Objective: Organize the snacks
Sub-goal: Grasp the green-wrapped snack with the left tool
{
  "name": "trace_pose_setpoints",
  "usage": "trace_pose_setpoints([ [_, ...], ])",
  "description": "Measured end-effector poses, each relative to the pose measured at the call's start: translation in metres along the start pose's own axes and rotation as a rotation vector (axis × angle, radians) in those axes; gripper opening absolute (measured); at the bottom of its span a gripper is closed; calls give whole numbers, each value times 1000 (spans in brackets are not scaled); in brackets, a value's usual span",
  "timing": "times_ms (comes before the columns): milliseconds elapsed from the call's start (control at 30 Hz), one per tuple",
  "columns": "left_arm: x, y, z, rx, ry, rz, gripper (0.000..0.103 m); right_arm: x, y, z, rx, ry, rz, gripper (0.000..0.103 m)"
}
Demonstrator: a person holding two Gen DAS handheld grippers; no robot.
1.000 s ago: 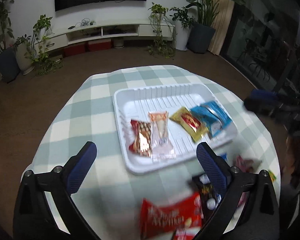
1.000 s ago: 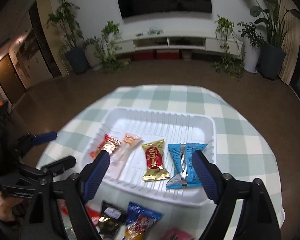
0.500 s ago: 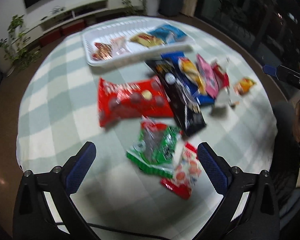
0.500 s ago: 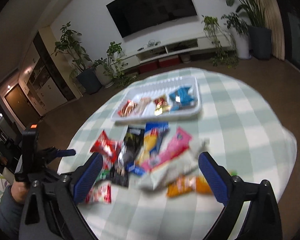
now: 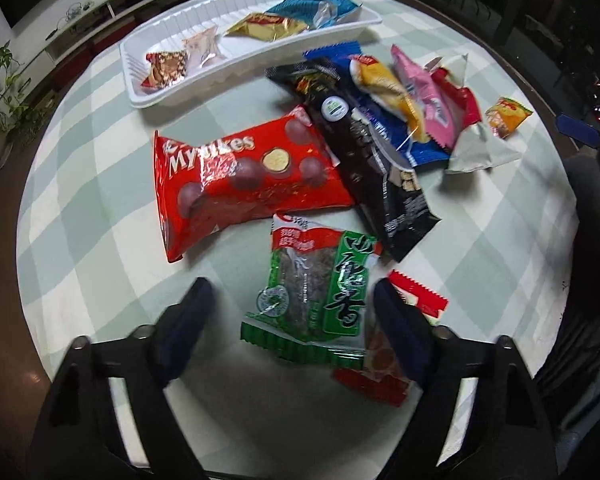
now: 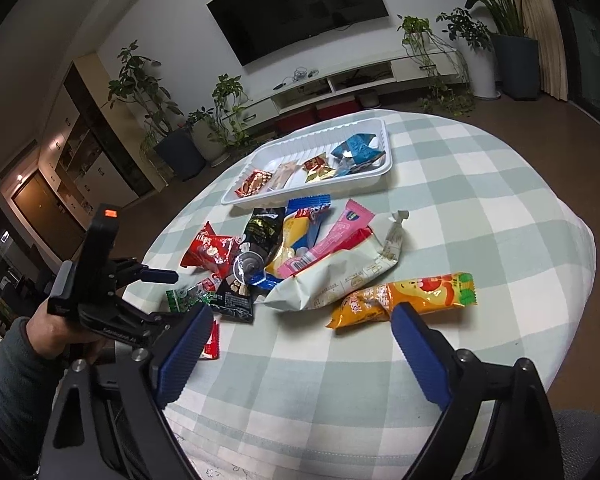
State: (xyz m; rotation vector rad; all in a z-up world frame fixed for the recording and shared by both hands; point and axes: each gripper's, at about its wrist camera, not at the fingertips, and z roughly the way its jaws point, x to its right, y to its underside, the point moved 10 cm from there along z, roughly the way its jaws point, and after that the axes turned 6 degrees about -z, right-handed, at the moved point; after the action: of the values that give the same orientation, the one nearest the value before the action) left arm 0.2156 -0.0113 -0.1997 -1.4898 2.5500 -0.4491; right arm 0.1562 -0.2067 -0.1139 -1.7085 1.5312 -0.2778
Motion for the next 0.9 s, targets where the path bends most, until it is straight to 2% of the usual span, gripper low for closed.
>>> trace_pose_setpoints([
  [33, 0, 1, 4, -14, 3, 5, 68, 0, 1, 1, -4, -2, 1, 91],
  [300, 5, -1, 13, -40, -8, 37, 68, -4, 6, 5, -29, -17, -3, 89],
  [367, 9, -3, 14, -44, -5, 46, 63, -7, 7, 6, -40, -22, -12, 88],
  [533, 17, -5, 12, -43, -2, 61, 41, -12, 12, 8, -55, -29, -24, 86],
  [900, 16, 1, 5, 0, 20, 23, 27, -13, 14, 8, -85, -32, -55, 80],
])
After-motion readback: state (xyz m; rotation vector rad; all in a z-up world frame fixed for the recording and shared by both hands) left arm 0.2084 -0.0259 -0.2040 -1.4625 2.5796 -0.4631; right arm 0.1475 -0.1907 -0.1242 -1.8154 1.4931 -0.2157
